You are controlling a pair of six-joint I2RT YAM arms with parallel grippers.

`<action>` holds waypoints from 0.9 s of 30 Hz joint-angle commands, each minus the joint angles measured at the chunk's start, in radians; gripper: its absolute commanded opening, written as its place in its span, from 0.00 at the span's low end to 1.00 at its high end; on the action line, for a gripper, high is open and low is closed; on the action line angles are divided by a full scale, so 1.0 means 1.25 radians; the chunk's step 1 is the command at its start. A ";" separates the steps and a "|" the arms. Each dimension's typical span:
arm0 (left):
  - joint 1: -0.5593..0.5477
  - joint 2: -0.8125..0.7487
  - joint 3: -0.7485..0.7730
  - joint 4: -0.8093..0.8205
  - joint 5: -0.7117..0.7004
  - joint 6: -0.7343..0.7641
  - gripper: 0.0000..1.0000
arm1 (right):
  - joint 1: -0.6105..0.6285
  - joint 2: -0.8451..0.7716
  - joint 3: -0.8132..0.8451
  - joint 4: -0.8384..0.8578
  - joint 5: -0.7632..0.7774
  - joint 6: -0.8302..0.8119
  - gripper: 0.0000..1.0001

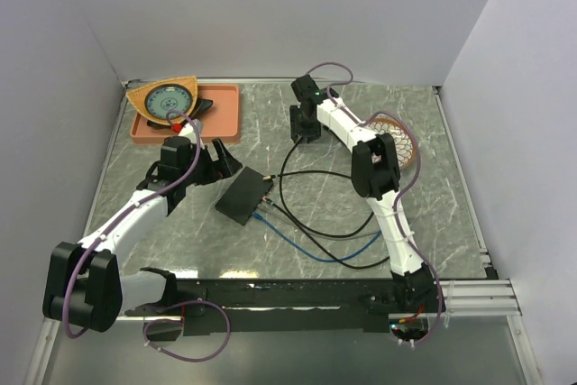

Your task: Insert the plug into the switch port

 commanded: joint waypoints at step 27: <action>0.002 -0.015 -0.004 0.027 0.013 0.005 0.96 | 0.025 -0.025 0.017 -0.081 -0.055 -0.228 0.00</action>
